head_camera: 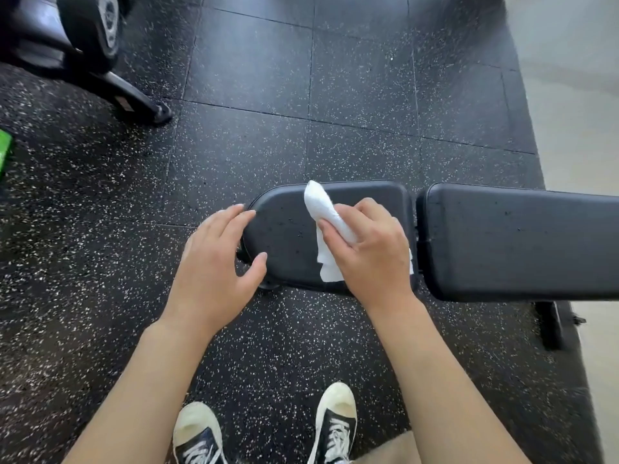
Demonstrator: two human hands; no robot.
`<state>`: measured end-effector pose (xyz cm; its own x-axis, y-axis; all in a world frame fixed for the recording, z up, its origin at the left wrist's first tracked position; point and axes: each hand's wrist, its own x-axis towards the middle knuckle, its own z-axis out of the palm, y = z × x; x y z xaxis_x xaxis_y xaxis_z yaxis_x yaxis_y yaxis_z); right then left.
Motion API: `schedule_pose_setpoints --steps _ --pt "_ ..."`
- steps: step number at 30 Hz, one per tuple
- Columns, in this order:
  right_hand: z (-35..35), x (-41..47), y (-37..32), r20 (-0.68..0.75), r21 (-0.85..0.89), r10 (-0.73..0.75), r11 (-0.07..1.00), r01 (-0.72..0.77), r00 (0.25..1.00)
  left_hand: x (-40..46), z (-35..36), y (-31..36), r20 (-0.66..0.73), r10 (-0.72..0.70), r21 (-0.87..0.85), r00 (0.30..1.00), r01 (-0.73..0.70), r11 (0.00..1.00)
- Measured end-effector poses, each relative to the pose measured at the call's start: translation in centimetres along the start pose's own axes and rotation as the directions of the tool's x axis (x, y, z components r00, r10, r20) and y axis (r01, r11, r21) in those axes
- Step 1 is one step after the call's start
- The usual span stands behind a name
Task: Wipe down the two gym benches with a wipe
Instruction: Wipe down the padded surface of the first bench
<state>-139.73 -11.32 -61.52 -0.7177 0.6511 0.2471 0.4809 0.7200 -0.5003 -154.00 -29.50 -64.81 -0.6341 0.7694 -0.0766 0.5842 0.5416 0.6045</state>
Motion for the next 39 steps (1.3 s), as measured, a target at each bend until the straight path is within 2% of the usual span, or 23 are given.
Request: schedule_pose_setpoints --steps 4,13,17,21,24,29,34,37,39 --pt "2.7 0.7 1.7 -0.061 -0.008 -0.026 1.000 0.025 0.998 0.8 2.9 -2.9 -0.024 0.021 -0.014 1.000 -0.021 1.000" --pt "8.3 2.4 0.8 -0.058 -0.114 -0.186 0.977 0.179 0.981 1.6 6.0 -8.8 -0.039 0.141 0.109 0.989 -0.136 0.985" --pt "10.7 4.7 -0.1 -0.004 -0.194 -0.225 0.956 0.220 0.974 2.1 6.4 -9.7 -0.042 0.168 0.125 0.985 -0.162 0.979" --pt "13.2 6.4 -0.7 0.159 -0.293 -0.208 0.923 0.248 0.965 2.1 6.2 -10.2 -0.028 0.173 0.121 0.984 -0.169 0.978" --pt "14.2 6.2 -1.4 0.243 -0.303 -0.219 0.908 0.288 0.945 2.0 5.9 -10.8 -0.019 0.166 0.114 0.986 -0.163 0.980" --pt "13.8 2.0 -2.0 0.304 -0.298 -0.255 0.890 0.346 0.918 2.4 5.9 -11.6 -0.015 0.180 0.079 0.983 -0.179 0.981" --pt "12.6 -4.2 -1.3 0.268 -0.303 -0.346 0.856 0.419 0.899 3.2 5.4 -12.5 0.004 0.194 0.040 0.981 -0.194 0.980" --pt "13.4 -2.6 -0.9 0.229 -0.314 -0.347 0.858 0.406 0.910 3.4 5.5 -12.3 0.003 0.215 0.017 0.977 -0.215 0.977" --pt "14.6 0.8 -1.0 0.200 -0.340 -0.288 0.876 0.342 0.936 3.7 5.5 -12.3 -0.001 0.219 0.010 0.976 -0.219 0.976"
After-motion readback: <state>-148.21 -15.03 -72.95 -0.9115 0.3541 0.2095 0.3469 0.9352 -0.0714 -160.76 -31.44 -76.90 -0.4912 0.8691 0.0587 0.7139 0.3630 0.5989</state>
